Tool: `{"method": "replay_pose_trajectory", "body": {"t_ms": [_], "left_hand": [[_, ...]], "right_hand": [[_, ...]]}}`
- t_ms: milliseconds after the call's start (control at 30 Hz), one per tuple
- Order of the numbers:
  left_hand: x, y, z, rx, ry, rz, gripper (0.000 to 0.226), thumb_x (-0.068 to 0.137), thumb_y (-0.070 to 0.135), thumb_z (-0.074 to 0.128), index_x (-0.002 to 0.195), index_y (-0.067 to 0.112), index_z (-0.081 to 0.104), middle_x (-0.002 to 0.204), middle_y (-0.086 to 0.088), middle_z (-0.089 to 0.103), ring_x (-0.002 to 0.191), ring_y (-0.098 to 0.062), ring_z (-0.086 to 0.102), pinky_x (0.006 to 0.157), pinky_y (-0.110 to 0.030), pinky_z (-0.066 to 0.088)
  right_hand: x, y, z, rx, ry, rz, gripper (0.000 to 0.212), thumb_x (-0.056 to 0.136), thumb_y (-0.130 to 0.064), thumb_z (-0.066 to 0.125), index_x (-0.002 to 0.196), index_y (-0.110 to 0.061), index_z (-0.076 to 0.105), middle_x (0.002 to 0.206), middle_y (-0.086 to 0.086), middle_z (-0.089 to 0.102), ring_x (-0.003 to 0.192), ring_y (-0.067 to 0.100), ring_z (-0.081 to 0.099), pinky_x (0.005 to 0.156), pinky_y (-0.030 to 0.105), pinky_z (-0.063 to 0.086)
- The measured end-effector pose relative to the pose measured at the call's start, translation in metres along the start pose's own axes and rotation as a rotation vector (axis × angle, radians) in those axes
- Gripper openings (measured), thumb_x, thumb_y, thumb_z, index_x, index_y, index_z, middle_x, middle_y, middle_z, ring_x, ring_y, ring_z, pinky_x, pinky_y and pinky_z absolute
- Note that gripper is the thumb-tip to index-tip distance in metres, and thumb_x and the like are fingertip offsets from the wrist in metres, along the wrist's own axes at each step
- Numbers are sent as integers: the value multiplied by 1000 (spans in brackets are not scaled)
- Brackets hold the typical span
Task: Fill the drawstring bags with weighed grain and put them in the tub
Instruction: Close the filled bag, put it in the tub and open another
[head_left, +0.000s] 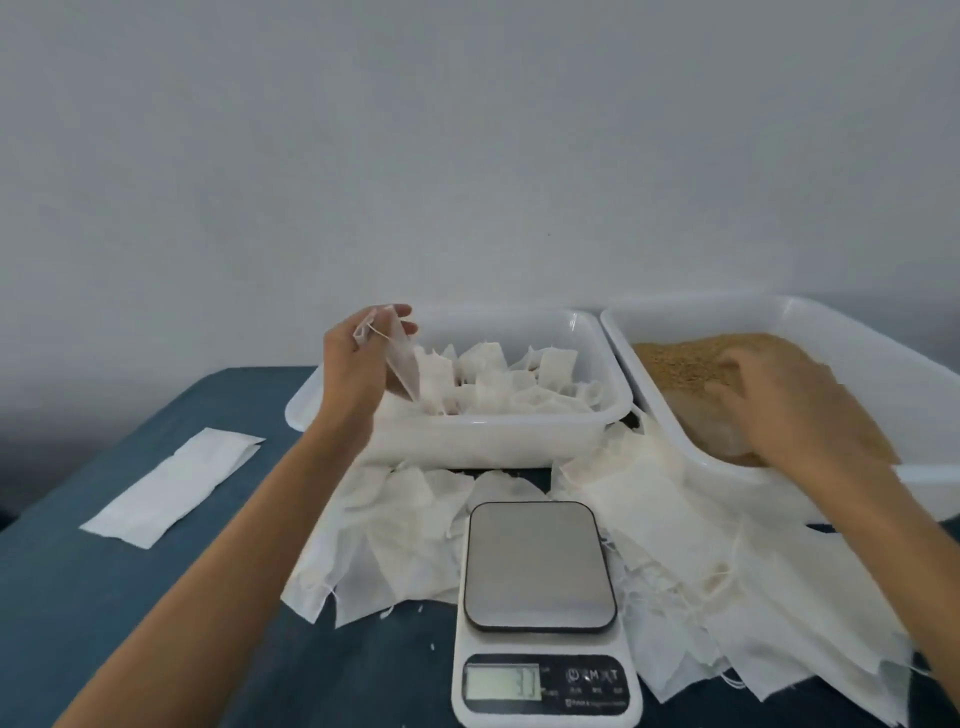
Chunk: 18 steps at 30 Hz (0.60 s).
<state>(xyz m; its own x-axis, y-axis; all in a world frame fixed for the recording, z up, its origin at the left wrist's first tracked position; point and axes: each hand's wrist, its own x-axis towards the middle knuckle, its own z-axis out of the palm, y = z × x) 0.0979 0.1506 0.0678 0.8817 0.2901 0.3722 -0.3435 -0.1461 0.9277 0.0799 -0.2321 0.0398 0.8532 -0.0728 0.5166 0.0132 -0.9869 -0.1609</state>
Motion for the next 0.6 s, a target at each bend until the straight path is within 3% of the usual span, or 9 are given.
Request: {"method": "replay_pose_trajectory", "body": {"t_ms": [67,167,300,367,467,533,600], "left_hand": [[34,-10,-16,43,115,-77,28,110,16,48,100,17,74,89,-1,73,83,-19,68,58,-32,59],[70,-31,-37,103,216,-247,32,105,4,47,88,15,73,88,-7,73,91,-28,67,69,-35,55],[72,-58,-60,519,111,-272,25,100,2,55,84,12,72,95,-14,77,79,-27,74,60,-26,54],[67,-65,-64,724,33,-254,22,97,2,57,88,10,75,90,-8,74,97,-30,72,67,-24,48],[62,-59,-55,920,-36,-246,23,96,0,55,103,4,76,102,-13,72,110,-38,64,82,-33,46],[53,-47,-48,1085,-61,-226,32,95,-3,51,118,2,72,118,-19,70,113,-41,61,86,-42,49],[37,-32,-38,1226,-23,-50,39,94,-5,51,129,2,65,123,-22,67,114,-43,59,88,-48,49]], "right_hand": [[-13,-20,-2,211,112,-31,23,97,-24,65,116,-11,70,111,9,68,105,32,61,90,48,51],[-27,-40,1,331,166,-93,18,97,-18,64,112,-9,70,106,7,69,100,30,61,92,50,48],[-33,-40,9,368,165,-147,17,96,-20,64,110,-12,70,104,3,70,99,27,61,93,47,45],[-32,-38,10,392,168,-149,17,97,-22,64,110,-13,70,103,2,70,97,25,61,91,46,46],[-30,-36,11,442,162,-132,18,98,-25,60,109,-14,70,103,-1,70,96,21,61,92,45,47],[-29,-34,12,513,158,-109,17,99,-25,60,109,-15,71,102,-4,70,95,16,62,89,34,48],[-27,-32,11,628,144,-56,17,99,-23,61,108,-14,72,100,-6,72,92,10,64,83,13,44]]}}
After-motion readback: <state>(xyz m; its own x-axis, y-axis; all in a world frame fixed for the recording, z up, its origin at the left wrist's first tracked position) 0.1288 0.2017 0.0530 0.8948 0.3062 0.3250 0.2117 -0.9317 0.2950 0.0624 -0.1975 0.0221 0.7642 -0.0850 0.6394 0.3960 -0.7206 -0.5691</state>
